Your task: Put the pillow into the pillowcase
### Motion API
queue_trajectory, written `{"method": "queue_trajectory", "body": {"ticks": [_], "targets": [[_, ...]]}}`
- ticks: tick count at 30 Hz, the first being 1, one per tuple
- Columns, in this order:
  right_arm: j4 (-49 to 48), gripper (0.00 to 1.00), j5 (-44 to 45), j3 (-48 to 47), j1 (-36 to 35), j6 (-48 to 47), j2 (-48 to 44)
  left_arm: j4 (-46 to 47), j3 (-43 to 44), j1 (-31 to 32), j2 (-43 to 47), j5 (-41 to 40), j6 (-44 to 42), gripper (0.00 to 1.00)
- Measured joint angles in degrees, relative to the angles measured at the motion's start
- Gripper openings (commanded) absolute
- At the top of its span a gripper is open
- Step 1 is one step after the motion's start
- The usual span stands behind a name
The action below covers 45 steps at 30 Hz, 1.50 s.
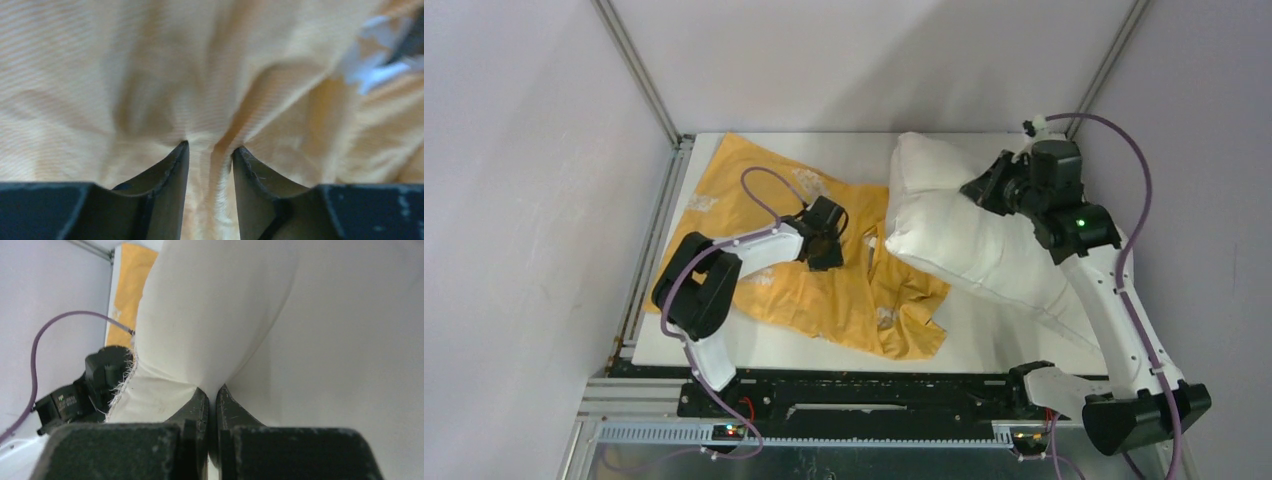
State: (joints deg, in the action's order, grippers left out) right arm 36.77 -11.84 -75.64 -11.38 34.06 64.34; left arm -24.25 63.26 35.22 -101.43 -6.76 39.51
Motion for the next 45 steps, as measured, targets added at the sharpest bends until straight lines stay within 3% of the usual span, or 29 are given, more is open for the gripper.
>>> {"method": "queue_trajectory", "body": {"ticks": [7,14,18,20,26,34,40,45], "targets": [[-0.50,0.00,1.36,3.19,-4.79,-1.38,2.21,6.08,-5.35,-10.03,0.70,4.68,4.17,0.36],[-0.52,0.00,0.81,4.70,-0.98,-1.81,2.14,9.73,-9.64,-20.39,3.52,4.98,4.66,0.36],[-0.76,0.00,-0.55,4.70,2.93,-1.97,1.36,8.55,-10.32,-21.81,4.98,2.99,3.98,0.55],[-0.94,0.00,-1.33,4.70,4.22,-2.01,0.48,6.32,-9.88,-19.80,5.77,0.44,2.82,0.63],[-0.90,0.00,-3.19,4.70,6.88,-2.05,-2.58,-4.83,-7.91,-7.52,12.39,-5.75,-1.07,0.71],[-0.87,0.00,-5.14,4.55,9.70,-1.99,-3.54,-11.08,-1.33,9.55,20.50,-10.54,-4.57,0.67],[-0.81,0.00,-6.45,3.26,12.39,-1.99,-3.45,-14.14,-1.16,20.50,16.65,-9.75,-4.96,0.63],[-0.87,0.00,-7.17,2.82,13.88,-1.99,-3.45,-13.99,-1.14,25.11,11.41,-8.17,-4.81,0.62]]}}
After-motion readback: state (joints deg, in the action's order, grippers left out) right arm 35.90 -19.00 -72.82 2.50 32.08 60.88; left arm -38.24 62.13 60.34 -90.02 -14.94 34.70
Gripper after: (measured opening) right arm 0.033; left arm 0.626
